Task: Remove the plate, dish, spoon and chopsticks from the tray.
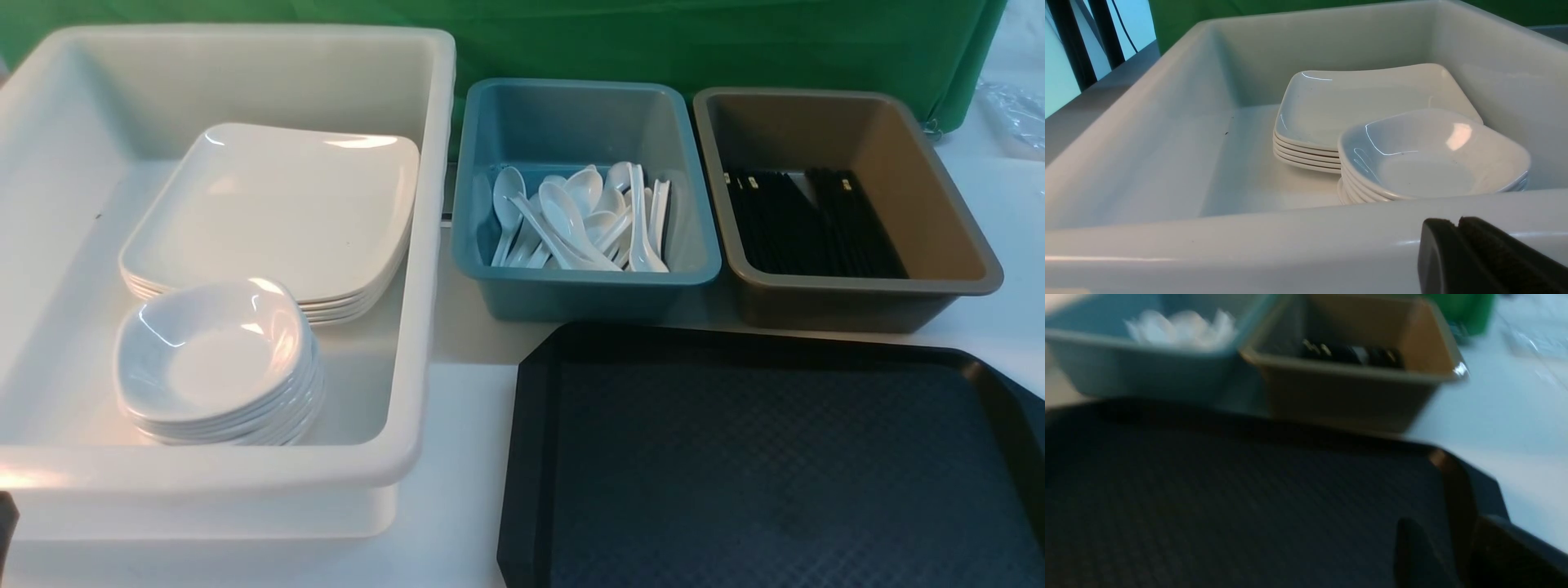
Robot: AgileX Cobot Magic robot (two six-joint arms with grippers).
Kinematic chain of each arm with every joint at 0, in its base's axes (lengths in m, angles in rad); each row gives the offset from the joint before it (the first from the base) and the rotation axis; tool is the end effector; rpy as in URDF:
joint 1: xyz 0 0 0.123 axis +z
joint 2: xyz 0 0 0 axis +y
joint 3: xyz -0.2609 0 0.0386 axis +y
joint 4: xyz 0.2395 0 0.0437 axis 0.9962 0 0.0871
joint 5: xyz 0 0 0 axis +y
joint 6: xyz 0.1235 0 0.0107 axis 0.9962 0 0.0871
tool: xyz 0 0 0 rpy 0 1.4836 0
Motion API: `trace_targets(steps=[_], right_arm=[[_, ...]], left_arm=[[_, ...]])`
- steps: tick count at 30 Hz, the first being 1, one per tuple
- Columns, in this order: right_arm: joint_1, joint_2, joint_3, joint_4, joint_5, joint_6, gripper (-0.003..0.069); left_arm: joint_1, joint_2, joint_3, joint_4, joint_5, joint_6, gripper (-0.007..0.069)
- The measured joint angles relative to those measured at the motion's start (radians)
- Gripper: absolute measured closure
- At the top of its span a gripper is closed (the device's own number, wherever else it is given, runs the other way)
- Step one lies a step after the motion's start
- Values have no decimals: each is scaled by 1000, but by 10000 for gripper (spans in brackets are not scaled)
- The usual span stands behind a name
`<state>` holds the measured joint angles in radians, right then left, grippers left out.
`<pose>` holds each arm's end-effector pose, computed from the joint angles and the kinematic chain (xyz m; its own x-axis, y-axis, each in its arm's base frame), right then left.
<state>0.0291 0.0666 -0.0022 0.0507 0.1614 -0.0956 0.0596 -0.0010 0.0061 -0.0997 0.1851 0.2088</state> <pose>0.1067 0.0041 0.1899 -0.1361 -0.0495 -0.9895 -0.0434 0.9981 -0.0440 0.1020 0.0038 0.1911 -0.1057 0.1044 -0.9889 -0.0299 0.9937 0.1081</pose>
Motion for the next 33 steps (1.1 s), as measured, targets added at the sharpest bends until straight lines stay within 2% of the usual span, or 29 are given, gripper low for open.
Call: trace_targets(steps=[2, 6, 33], right_arm=[[-42, -52, 10, -1, 66, 1, 421], [-62, -64, 10, -5, 85, 0, 421], [-54, -64, 10, -4, 86, 2, 421]], left_arm=[[0, 0, 0, 0, 0, 0, 608], [0, 0, 0, 7, -7, 0, 608], [0, 0, 0, 28, -7, 2, 608]])
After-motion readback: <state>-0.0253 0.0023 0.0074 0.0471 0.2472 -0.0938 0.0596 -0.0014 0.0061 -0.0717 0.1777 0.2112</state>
